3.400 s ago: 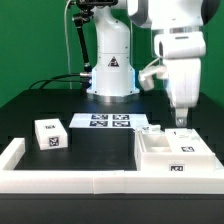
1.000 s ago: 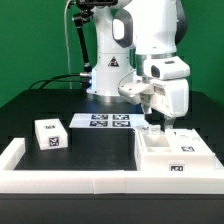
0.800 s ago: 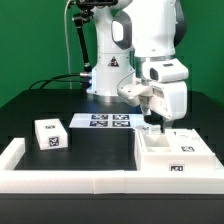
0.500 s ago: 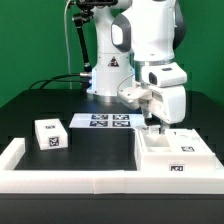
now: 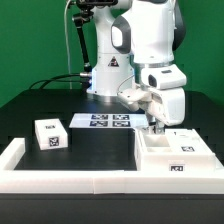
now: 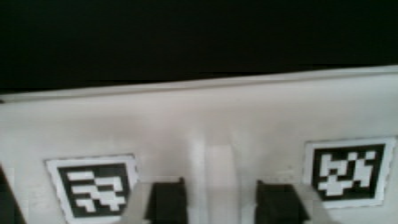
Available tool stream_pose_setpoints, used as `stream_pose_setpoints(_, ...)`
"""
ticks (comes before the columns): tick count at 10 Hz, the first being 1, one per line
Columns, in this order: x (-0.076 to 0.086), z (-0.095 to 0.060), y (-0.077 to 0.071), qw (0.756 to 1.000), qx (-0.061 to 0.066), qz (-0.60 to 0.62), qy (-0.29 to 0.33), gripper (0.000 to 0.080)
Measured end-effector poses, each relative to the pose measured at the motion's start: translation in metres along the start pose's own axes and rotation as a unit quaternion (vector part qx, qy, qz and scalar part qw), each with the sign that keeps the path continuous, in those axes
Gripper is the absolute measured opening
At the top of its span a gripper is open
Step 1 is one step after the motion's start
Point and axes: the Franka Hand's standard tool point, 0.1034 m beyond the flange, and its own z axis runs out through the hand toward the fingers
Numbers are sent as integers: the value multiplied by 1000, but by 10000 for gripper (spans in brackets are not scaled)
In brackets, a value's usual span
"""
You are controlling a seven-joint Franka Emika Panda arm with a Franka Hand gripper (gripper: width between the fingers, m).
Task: Assemble cabinet
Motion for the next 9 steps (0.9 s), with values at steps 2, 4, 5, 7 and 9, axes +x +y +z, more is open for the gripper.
stream_pose_setpoints(2,0,0,0,1000,0,0,0,68)
stream_pose_setpoints(4,0,0,0,1000,0,0,0,68)
stream_pose_setpoints(5,-1,-2,0,1000,-1,13,-1,68)
stream_pose_setpoints(7,-5,-16,2,998,-7,67,-11,68)
stream_pose_setpoints(9,-13,-29,3,995,-7,93,-22,68)
